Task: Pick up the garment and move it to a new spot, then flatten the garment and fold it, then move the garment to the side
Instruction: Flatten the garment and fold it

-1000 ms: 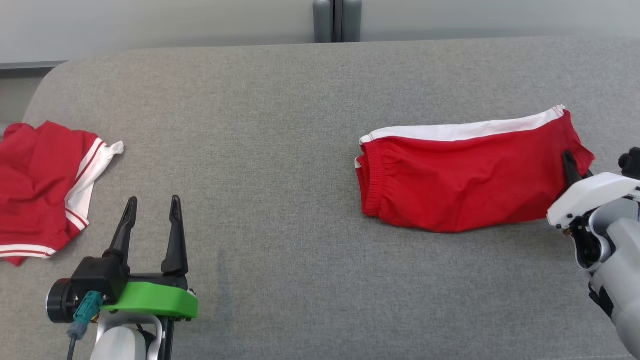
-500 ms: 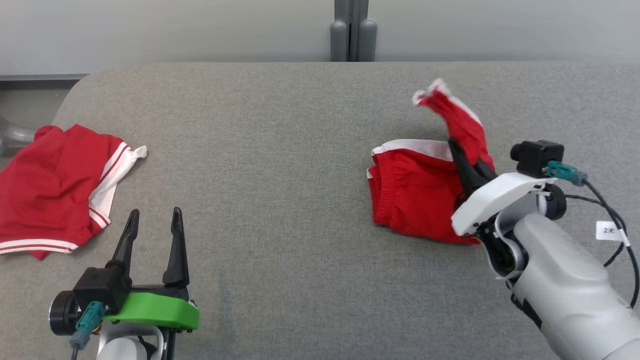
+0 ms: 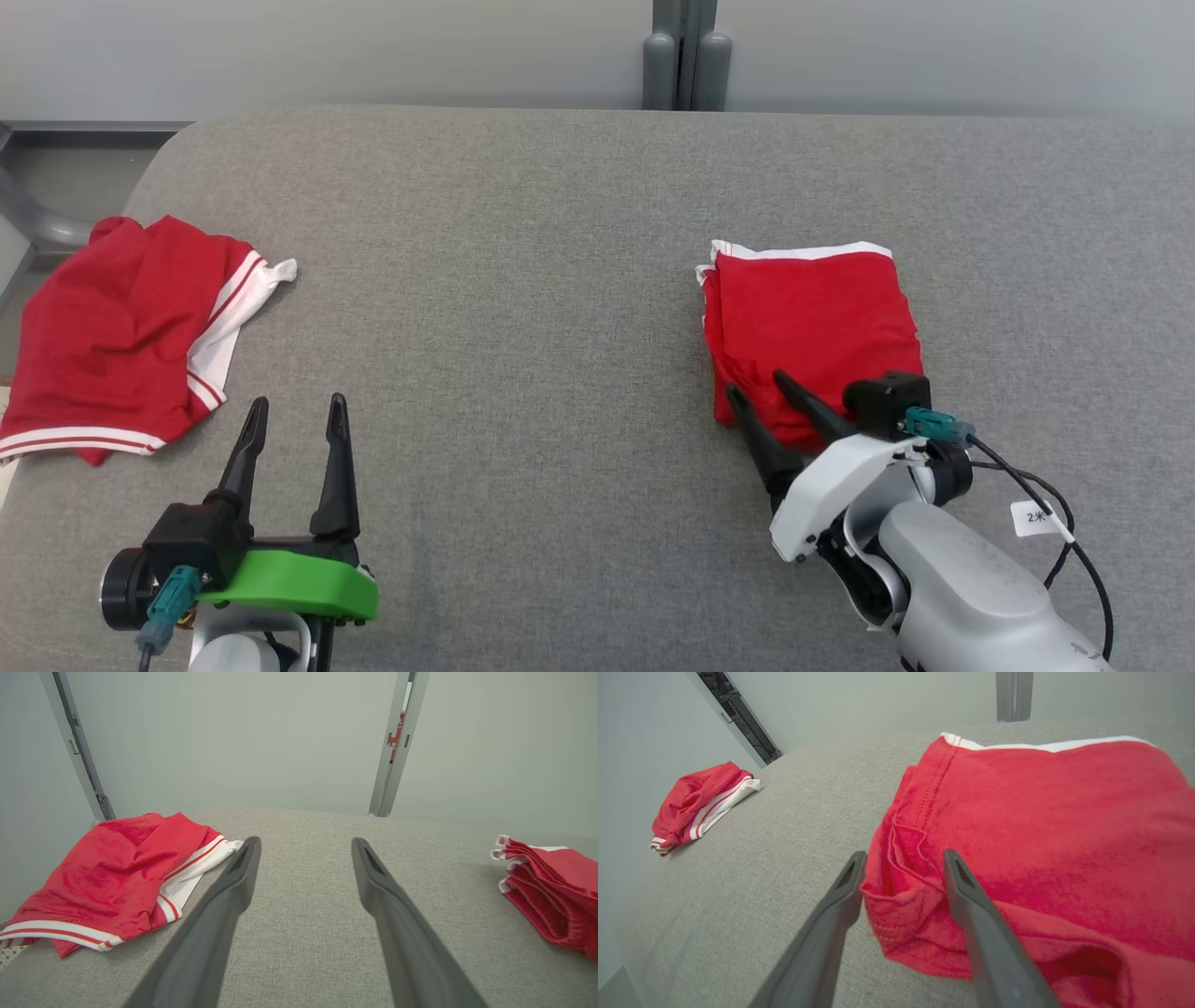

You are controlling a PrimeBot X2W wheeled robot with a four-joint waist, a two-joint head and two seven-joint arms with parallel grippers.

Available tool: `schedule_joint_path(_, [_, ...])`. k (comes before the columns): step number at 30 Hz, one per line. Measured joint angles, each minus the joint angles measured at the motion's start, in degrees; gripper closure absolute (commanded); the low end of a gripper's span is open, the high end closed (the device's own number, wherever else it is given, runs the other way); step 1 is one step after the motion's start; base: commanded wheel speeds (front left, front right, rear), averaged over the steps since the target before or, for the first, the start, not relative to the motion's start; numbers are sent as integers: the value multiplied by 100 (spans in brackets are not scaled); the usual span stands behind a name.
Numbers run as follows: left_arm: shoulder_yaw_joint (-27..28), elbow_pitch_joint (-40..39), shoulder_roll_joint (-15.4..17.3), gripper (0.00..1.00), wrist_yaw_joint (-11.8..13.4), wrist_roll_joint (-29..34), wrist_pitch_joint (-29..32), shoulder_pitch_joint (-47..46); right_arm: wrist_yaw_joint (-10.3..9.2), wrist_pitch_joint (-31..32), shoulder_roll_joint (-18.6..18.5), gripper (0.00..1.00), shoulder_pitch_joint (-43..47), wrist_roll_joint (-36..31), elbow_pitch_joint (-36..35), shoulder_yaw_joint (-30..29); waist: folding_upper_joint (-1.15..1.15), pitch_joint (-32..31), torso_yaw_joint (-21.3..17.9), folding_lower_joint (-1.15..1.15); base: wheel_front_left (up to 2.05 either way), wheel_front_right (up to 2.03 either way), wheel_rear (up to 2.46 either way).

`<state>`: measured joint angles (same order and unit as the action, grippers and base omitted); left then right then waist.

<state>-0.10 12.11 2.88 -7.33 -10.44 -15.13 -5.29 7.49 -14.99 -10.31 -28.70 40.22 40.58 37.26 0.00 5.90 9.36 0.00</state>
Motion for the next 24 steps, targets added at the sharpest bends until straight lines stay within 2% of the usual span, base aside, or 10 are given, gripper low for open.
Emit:
schedule_joint_path(5, [12, 7, 0, 0, 0, 0, 0, -1, 0, -2, -91, 0, 132, -211, -598, -493, 0, -17, -26, 0, 0, 0, 0])
schedule_joint_path(10, [47, 18, -1, 0, 1, -1, 1, 10, 0, -5, -287, 0, 419, -291, -1246, -1225, 0, -67, -88, 0, 0, 0, 0])
schedule_joint_path(17, [33, -4, -1, 0, 1, 1, 1, 29, 0, -7, -603, 0, 612, -604, -1211, -2130, 0, -66, -126, 0, 0, 0, 0])
schedule_joint_path(18, [22, -8, -1, 0, 1, 2, 1, 28, 0, -5, -628, 56, 612, -637, -1127, -2186, 0, -50, -121, 0, 0, 0, 0])
schedule_joint_path(19, [11, -13, -1, 0, 1, 2, 0, 25, 0, -5, -665, 73, 613, -699, -1033, -2221, 0, -26, -114, 0, 0, 0, 0])
schedule_joint_path(20, [-1, -14, -1, 0, 1, 1, 1, 18, 0, -5, -697, 100, 612, -767, -950, -2241, 0, -2, -103, 0, 0, 0, 0])
schedule_joint_path(24, [-51, 0, -1, 0, 1, 0, 1, -7, 0, -5, -748, 100, 551, -980, -461, -2063, 0, 92, -54, 0, 0, 0, 0])
